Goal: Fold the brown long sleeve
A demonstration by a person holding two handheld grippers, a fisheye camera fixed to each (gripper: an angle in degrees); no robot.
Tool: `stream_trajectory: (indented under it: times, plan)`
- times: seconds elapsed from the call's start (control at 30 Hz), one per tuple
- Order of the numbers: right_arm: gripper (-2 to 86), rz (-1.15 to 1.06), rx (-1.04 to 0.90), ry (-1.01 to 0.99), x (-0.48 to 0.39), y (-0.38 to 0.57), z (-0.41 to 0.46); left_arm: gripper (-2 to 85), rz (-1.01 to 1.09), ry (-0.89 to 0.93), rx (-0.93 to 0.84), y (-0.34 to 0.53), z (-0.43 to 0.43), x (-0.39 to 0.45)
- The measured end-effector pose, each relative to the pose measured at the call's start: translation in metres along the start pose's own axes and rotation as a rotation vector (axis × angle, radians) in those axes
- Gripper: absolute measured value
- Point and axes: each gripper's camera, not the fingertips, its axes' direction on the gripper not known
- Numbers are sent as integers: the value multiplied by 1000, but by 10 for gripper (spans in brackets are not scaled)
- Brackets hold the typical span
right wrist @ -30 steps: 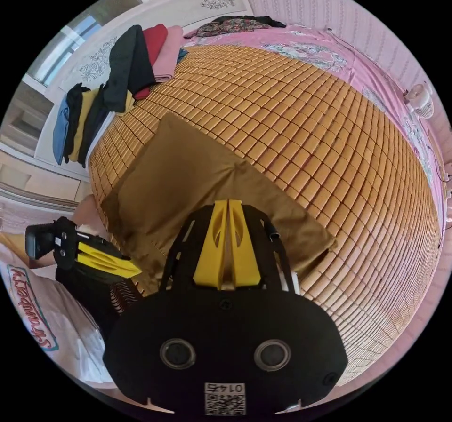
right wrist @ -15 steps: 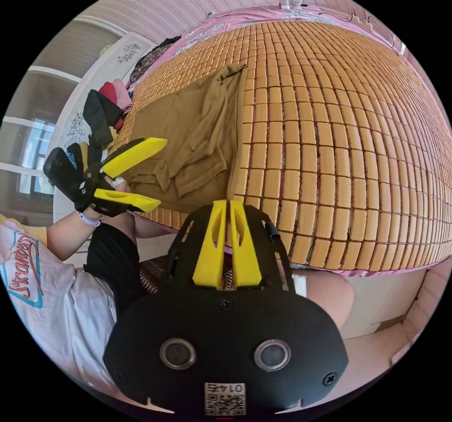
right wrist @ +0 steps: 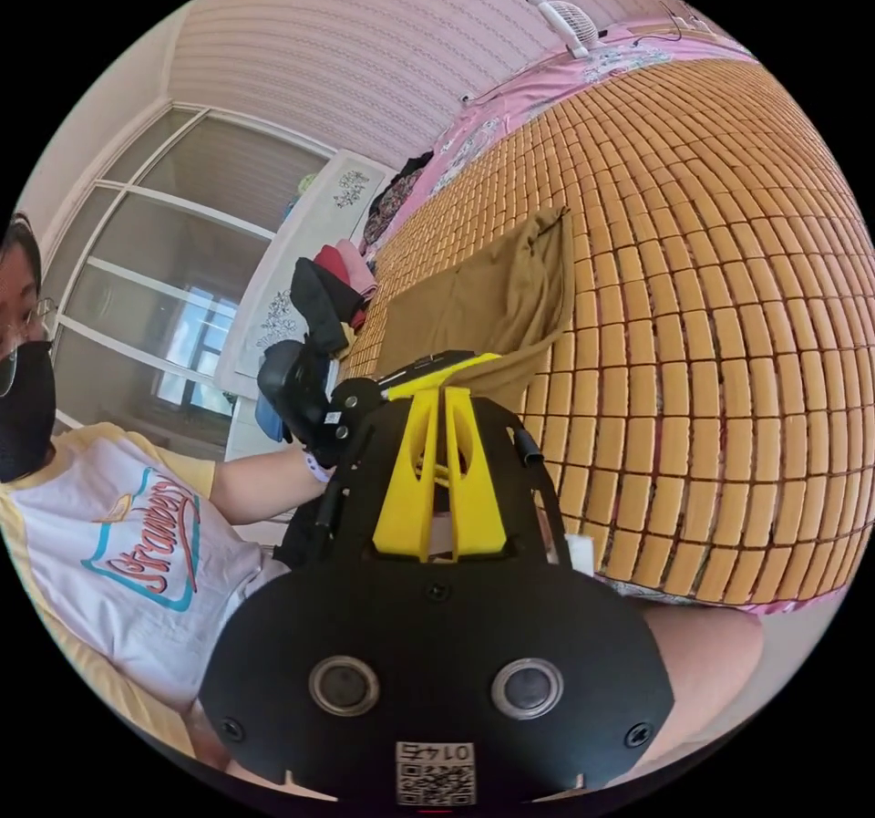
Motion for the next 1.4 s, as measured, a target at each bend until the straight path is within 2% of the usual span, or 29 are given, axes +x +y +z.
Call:
stream_trajectory:
  times: [0.07, 0.17, 0.3, 0.4, 0.5, 0.67, 0.8, 1.0, 1.1, 1.27, 1.4]
  plan:
    - [11, 3, -9, -61, -1, 4, 1, 108, -94, -21, -2, 2, 1, -7]
    - [22, -13, -18, -45, -3, 13, -1, 13, -175, -34, 12, 10, -3, -18]
    - [65, 54, 63, -62, 22, 24, -16, -1, -119, -12, -11, 25, -9, -9]
    - [91, 152, 134, 58, 52, 28, -20, -4, -30, -17, -27, 43, -23, 14]
    - [110, 207, 207, 92, 67, 23, -13, -5, 18, -4, -22, 64, -41, 36]
    - [66, 290, 324, 108, 73, 22, -2, -6, 83, -50, -9, 94, -65, 67]
    - [22, 349, 377, 46, 75, 35, -11, -6, 86, -67, 20, 100, -75, 75]
    - [13, 158, 480, 115, 20, 48, -70, -7, 23, 14, 214, 101, -103, 78]
    - [15, 26, 439, 162, -19, 27, -79, -5, -70, 31, 313, 108, -119, 73]
    - [31, -145, 279, 96, -71, -50, -5, 14, -295, -70, 411, 144, -156, 41]
    - [88, -203, 141, 88, -85, -110, 114, 71, -554, -247, 319, 182, -164, -1]
